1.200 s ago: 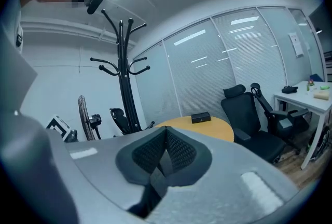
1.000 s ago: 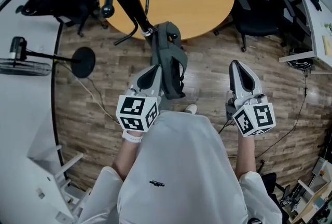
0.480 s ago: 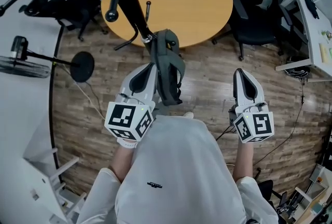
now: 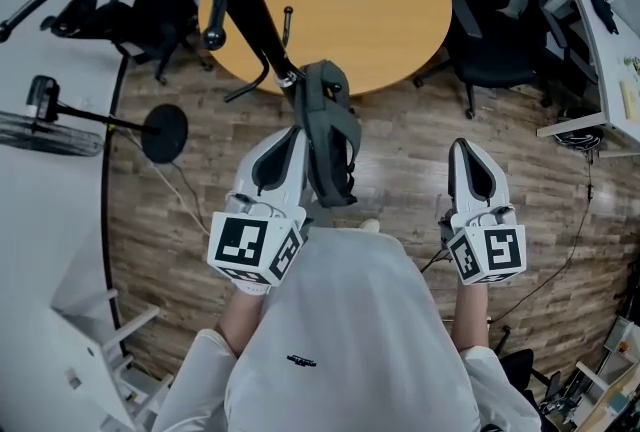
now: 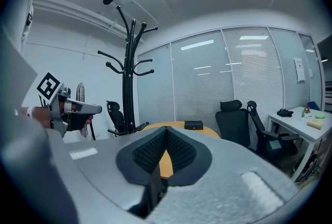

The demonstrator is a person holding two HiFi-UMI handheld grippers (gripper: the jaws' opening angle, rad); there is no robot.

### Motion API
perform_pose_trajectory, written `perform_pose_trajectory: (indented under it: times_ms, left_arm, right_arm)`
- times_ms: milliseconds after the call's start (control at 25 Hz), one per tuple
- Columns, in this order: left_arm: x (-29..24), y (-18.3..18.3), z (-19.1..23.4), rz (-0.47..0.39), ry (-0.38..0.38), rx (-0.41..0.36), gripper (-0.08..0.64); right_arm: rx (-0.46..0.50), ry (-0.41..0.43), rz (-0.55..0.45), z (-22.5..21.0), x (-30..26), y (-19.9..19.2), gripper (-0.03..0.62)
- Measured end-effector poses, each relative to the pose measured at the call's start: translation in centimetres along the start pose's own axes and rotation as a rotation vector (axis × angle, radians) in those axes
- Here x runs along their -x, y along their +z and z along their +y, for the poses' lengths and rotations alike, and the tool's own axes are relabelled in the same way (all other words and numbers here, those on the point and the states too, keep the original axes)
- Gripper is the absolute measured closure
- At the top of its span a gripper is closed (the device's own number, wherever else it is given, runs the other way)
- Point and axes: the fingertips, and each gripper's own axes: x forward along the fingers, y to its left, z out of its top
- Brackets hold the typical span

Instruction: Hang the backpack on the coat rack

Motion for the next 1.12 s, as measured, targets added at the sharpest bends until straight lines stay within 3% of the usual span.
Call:
perform_pose_trajectory:
  times_ms: [1120]
  left_arm:
    - [-0.7, 0.2, 0.8, -0.009, 0.014, -0.027, 0.541]
  right_arm:
    - [0.027, 0.017, -0.026, 1.1, -0.4, 1.3, 0.594]
